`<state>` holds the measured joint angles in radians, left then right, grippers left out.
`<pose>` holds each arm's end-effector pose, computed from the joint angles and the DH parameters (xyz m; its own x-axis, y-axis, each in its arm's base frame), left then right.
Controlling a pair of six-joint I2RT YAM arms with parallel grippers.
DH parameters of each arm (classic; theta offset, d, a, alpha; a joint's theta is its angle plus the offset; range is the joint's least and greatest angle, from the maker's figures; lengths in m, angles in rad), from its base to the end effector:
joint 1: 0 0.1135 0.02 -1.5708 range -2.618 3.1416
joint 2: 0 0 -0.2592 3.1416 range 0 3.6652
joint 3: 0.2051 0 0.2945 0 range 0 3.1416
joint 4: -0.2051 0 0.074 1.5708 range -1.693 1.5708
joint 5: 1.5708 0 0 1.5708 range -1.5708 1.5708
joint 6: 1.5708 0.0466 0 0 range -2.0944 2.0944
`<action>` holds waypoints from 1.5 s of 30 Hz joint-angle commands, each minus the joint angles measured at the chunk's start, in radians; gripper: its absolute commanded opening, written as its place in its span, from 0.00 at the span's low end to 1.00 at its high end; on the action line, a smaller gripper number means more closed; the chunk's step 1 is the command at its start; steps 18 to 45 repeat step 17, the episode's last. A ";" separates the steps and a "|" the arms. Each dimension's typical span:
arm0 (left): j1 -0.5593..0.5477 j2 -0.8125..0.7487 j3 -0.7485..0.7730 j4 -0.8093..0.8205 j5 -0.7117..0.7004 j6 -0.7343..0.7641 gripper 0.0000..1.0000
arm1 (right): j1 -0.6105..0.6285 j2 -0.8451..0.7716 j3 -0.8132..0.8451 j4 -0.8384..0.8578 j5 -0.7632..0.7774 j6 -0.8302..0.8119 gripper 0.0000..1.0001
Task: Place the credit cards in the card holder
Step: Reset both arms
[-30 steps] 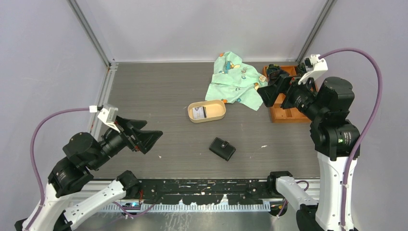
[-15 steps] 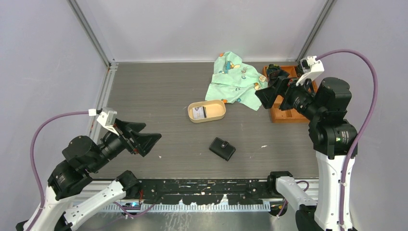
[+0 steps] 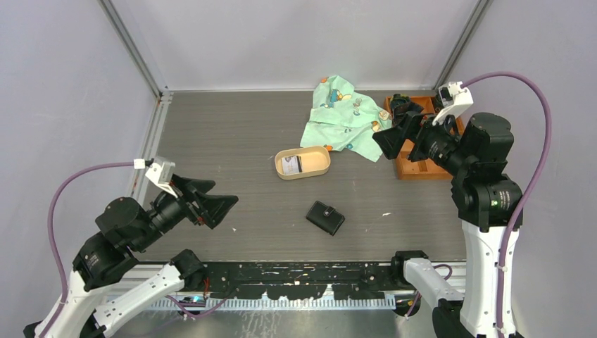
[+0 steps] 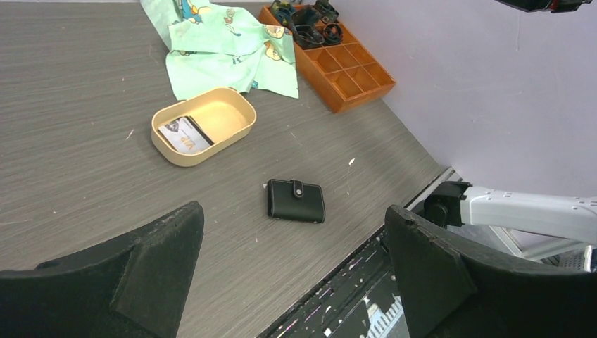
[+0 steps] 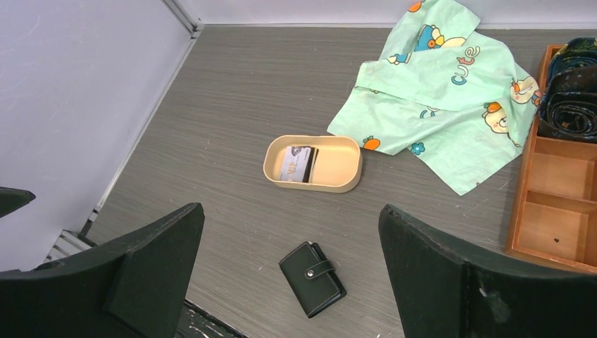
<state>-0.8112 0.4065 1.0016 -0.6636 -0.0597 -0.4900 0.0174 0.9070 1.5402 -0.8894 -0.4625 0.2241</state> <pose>0.0759 -0.0759 0.4190 -0.3629 -0.3000 -0.8822 0.5803 0.6680 -0.4659 0.1688 0.0237 0.5073 -0.3464 0.1929 -0.9180 -0.3796 0.8661 0.3252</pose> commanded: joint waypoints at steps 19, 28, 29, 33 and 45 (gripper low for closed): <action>0.003 0.024 -0.009 0.046 0.013 0.016 1.00 | -0.031 -0.014 0.003 0.049 -0.013 0.012 0.99; 0.003 0.024 -0.009 0.046 0.013 0.016 1.00 | -0.031 -0.014 0.003 0.049 -0.013 0.012 0.99; 0.003 0.024 -0.009 0.046 0.013 0.016 1.00 | -0.031 -0.014 0.003 0.049 -0.013 0.012 0.99; 0.003 0.024 -0.009 0.046 0.013 0.016 1.00 | -0.031 -0.014 0.003 0.049 -0.013 0.012 0.99; 0.003 0.024 -0.009 0.046 0.013 0.016 1.00 | -0.031 -0.014 0.003 0.049 -0.013 0.012 0.99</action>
